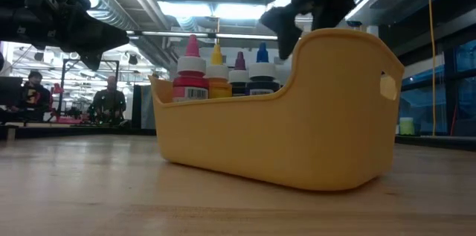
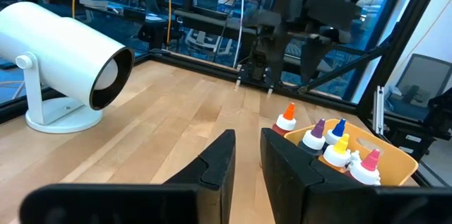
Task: Pick & Place food coloring
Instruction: Put the large orange food coloring bottle into the yellow container
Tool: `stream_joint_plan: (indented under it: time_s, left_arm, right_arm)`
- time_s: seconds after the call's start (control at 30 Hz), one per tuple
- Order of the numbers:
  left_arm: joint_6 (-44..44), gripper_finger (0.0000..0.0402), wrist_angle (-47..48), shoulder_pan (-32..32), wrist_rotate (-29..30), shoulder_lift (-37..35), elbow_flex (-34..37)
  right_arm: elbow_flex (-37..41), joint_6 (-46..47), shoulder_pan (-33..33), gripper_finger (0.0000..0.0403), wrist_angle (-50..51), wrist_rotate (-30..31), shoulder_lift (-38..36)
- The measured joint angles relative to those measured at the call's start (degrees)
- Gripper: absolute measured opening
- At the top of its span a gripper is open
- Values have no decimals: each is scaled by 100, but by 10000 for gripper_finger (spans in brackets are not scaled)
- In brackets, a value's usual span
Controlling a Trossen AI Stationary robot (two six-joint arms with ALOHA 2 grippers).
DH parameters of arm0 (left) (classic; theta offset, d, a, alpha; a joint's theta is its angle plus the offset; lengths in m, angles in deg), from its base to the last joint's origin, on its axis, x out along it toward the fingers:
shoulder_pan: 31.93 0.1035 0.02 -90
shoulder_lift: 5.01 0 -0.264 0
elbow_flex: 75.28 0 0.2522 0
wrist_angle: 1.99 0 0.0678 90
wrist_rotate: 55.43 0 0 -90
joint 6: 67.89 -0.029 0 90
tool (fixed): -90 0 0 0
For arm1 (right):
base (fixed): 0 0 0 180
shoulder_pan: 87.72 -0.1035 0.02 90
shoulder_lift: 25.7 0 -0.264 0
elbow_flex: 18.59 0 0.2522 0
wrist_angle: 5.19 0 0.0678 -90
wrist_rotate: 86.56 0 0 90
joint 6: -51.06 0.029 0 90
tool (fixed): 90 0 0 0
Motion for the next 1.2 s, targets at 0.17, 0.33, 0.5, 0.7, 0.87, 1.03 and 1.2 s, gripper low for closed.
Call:
stream_joint_plan:
  time_s: [0.17,0.33,0.5,0.7,0.87,1.03,1.2]
  left_arm:
    - [0,64,0,-2,0,-2,0]
    - [0,67,0,0,0,-1,0]
    - [0,66,0,0,0,-2,0]
    - [0,63,0,0,0,-2,-1]
    - [0,67,0,0,0,-2,-1]
    - [0,66,1,-2,0,-1,0]
    - [0,63,0,0,0,0,0]
  right_arm:
    - [428,-278,226,285,-434,-137,5]
    - [693,-571,329,280,-710,-142,5]
    - [719,-676,330,279,-961,-300,45]
    - [719,-685,331,279,-1469,-522,43]
    - [717,-686,323,279,-1431,-673,228]
    - [717,-725,245,279,-1409,-690,499]
    - [719,-810,197,279,-1442,-692,623]
